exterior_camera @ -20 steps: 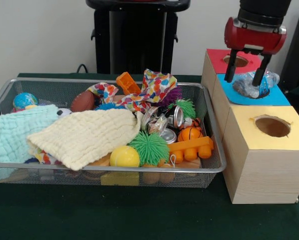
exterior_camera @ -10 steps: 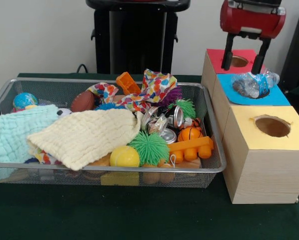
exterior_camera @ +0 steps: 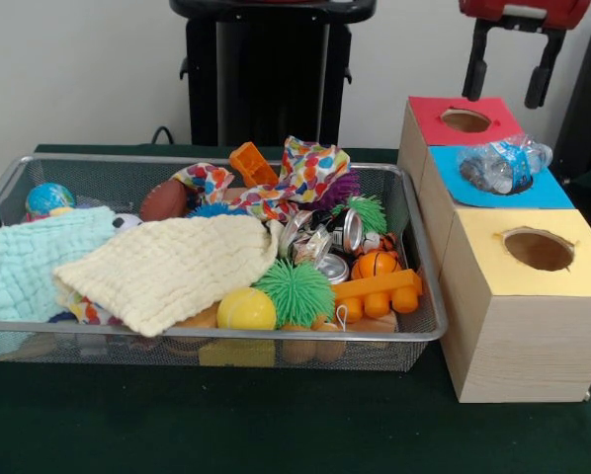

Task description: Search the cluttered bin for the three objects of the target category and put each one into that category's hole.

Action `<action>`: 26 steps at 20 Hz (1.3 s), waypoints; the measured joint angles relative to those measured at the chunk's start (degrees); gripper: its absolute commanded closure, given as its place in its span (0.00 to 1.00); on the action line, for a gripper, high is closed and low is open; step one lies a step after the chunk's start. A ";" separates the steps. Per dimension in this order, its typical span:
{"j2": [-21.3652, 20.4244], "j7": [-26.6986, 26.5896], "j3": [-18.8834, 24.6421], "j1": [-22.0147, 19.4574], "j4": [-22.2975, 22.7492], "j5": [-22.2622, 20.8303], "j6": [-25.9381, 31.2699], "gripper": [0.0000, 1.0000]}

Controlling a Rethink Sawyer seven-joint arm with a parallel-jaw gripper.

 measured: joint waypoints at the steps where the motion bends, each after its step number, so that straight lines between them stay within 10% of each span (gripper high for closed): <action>1: -0.19 0.00 0.01 0.06 0.09 0.02 0.00 0.00; 26: 1.62 0.00 0.09 3.82 3.51 0.58 -0.01 0.00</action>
